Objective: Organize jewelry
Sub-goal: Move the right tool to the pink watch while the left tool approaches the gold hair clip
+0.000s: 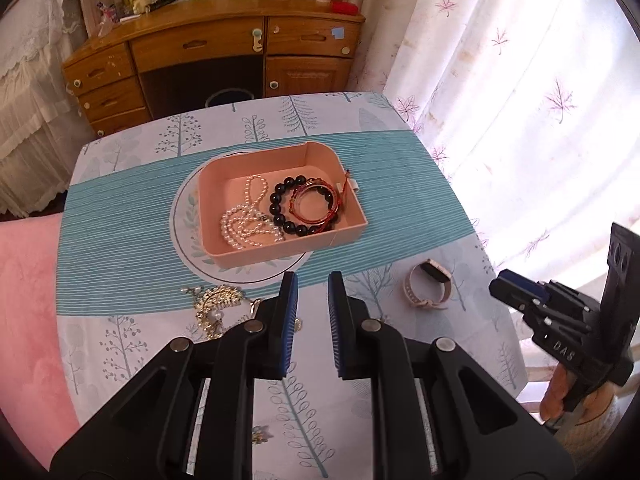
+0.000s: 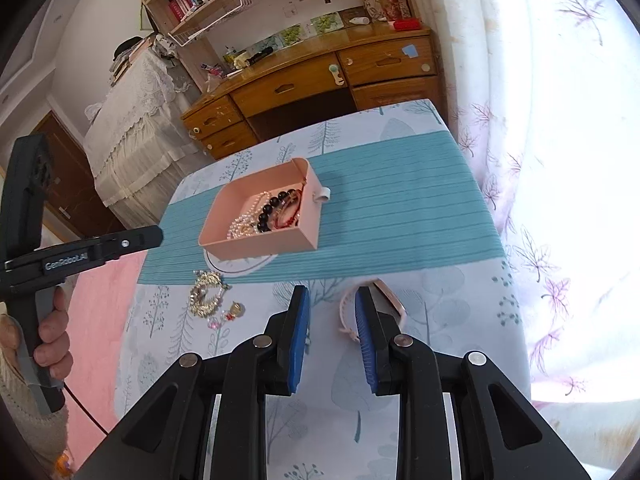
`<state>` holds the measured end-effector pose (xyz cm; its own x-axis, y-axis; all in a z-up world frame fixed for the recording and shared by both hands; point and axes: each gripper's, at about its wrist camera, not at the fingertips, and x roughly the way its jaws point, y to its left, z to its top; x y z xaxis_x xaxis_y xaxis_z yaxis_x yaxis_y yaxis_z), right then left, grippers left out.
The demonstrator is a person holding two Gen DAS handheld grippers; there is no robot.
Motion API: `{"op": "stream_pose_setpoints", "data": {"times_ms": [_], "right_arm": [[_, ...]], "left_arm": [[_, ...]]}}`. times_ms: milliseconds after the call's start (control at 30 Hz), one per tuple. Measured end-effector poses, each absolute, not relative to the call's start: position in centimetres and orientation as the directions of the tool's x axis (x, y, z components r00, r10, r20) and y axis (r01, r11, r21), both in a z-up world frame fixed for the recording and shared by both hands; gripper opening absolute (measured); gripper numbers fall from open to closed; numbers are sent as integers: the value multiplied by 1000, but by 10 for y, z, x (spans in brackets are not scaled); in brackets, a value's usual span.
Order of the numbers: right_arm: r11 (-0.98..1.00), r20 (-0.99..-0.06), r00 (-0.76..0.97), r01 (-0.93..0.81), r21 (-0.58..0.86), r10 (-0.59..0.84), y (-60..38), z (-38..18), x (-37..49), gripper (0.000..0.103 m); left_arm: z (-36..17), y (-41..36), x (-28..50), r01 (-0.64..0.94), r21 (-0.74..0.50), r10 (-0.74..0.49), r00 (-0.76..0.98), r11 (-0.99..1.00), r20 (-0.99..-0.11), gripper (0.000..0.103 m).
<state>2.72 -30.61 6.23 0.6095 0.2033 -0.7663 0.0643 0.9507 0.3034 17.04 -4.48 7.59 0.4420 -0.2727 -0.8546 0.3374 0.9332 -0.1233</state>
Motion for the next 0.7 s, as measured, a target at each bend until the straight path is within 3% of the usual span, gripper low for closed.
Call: {"op": "stream_pose_setpoints", "data": {"times_ms": [200, 467, 700], "right_arm": [[955, -790, 589, 98, 278, 170, -310, 47, 8, 24], [944, -836, 532, 185, 273, 137, -320, 14, 10, 24], [932, -860, 494, 239, 272, 124, -326, -13, 28, 24]], "left_arm": [[48, -17, 144, 284, -49, -190, 494, 958, -849, 13], [-6, 33, 127, 139, -80, -132, 425, 987, -895, 13], [-34, 41, 114, 108, -76, -114, 410, 991, -905, 13]]}}
